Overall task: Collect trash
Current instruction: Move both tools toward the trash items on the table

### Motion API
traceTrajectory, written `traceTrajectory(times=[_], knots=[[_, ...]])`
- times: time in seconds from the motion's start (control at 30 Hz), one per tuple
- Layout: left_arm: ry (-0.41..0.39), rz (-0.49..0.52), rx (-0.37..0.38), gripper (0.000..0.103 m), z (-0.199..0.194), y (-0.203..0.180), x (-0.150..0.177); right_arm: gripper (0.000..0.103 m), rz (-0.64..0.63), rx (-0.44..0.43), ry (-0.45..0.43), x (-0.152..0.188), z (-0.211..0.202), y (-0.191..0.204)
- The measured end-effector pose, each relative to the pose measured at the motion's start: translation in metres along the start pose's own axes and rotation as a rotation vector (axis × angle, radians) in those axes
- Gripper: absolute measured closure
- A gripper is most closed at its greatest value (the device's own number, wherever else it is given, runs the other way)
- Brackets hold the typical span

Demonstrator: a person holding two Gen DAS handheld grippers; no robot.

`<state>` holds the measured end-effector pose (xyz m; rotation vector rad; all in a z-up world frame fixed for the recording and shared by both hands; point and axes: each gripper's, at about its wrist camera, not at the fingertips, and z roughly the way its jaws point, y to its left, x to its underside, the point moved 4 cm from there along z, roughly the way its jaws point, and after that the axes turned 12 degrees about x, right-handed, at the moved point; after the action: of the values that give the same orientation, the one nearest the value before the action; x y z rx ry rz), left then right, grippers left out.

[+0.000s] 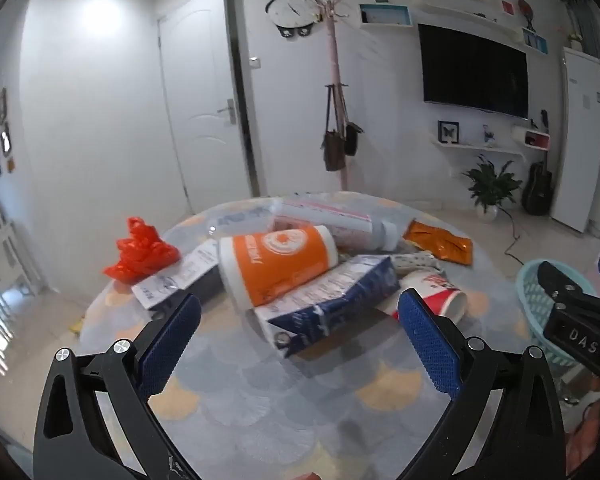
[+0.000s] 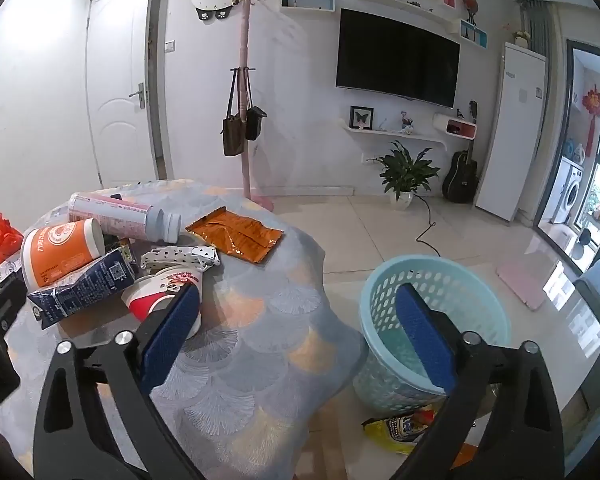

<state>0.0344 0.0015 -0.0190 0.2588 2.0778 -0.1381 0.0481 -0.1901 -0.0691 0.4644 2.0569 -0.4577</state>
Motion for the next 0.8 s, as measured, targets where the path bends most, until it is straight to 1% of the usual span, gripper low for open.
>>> traceTrajectory(times=[0.17,0.23,0.27,0.33,0.4,0.47,0.6,0.63,0.67,0.73,0.77,0.8], knots=[[0.006,-0.027,0.021,0.007,-0.009,0.004,-0.003,0.012,-0.011,-0.014,-0.004,-0.002,-0.003,0.004],[0.002,-0.027,0.026,0.007,-0.017,0.008,-0.012,0.012,-0.014,-0.019,-0.006,-0.002,-0.005,0.005],[-0.002,-0.021,0.03,0.007,-0.017,0.007,-0.01,0.012,-0.016,-0.02,-0.007,-0.002,-0.005,0.006],[-0.011,-0.014,0.06,0.007,-0.016,0.007,-0.008,0.012,-0.018,-0.023,-0.009,-0.002,-0.006,0.008],[-0.016,-0.032,0.084,0.007,-0.015,0.009,-0.004,0.012,-0.02,-0.024,-0.011,-0.002,-0.007,0.009],[-0.017,-0.055,0.132,0.007,-0.013,0.012,-0.004,0.012,-0.022,-0.023,-0.016,-0.003,-0.009,0.01],[0.0,-0.102,0.184,0.007,-0.011,0.015,-0.003,0.012,-0.024,-0.025,-0.017,-0.004,-0.009,0.011],[-0.001,-0.102,0.179,0.007,-0.011,0.015,-0.003,0.012,-0.024,-0.028,-0.016,-0.004,-0.009,0.011],[0.016,-0.115,0.18,0.007,-0.011,0.016,-0.003,0.012,-0.024,-0.031,-0.014,-0.004,-0.009,0.011],[0.016,-0.127,0.191,0.007,-0.013,0.017,-0.004,0.012,-0.024,-0.037,-0.012,-0.004,-0.01,0.011],[0.03,-0.137,0.196,0.007,-0.013,0.018,-0.004,0.012,-0.024,-0.038,-0.014,-0.003,-0.01,0.011],[0.009,-0.142,0.202,0.007,-0.016,0.017,-0.004,0.012,-0.024,-0.036,-0.015,-0.003,-0.01,0.011]])
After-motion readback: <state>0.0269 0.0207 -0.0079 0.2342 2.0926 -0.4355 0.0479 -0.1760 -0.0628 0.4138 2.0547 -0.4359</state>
